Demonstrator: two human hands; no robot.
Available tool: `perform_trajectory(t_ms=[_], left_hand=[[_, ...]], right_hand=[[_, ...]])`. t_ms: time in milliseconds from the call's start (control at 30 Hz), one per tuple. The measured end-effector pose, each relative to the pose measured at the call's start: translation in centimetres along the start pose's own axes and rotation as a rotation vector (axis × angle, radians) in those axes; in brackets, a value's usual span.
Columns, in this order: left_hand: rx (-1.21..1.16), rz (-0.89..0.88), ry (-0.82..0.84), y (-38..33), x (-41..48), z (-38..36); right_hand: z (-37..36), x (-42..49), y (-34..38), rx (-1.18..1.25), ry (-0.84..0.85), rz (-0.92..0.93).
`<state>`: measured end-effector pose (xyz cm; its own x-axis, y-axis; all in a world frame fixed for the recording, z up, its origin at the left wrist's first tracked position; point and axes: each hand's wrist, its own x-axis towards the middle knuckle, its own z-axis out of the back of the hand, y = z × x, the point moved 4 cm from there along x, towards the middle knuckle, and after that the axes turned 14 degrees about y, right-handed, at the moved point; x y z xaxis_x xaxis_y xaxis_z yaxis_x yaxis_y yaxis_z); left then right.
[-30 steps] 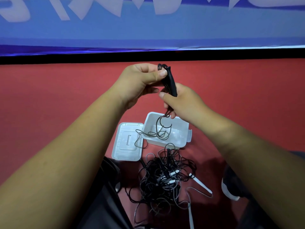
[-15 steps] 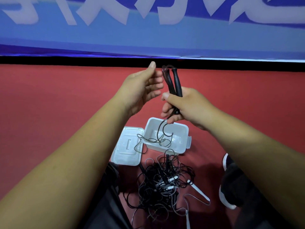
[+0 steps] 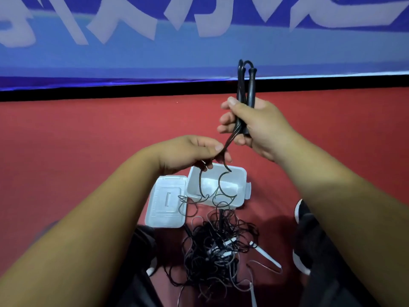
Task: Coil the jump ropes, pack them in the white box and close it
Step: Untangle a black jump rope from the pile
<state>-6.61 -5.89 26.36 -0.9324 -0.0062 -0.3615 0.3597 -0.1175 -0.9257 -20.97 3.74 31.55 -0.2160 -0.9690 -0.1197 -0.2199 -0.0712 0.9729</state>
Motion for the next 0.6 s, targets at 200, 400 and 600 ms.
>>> perform_trajectory(t_ms=[200,400,600], left_hand=[[0.131,-0.037,-0.098,-0.8,0.9,1.3],[0.873,0.191,-0.590,-2.7,1.3,2.0],[0.868,0.083,-0.530,-2.6,2.5,0.8]], right_hand=[[1.3,1.3,-0.3,-0.014,-0.066,0.007],[2.4,2.5,-1.1,0.031,-0.146,0.001],[2.9,3.1,-1.8,0.169,-0.184,0.007]])
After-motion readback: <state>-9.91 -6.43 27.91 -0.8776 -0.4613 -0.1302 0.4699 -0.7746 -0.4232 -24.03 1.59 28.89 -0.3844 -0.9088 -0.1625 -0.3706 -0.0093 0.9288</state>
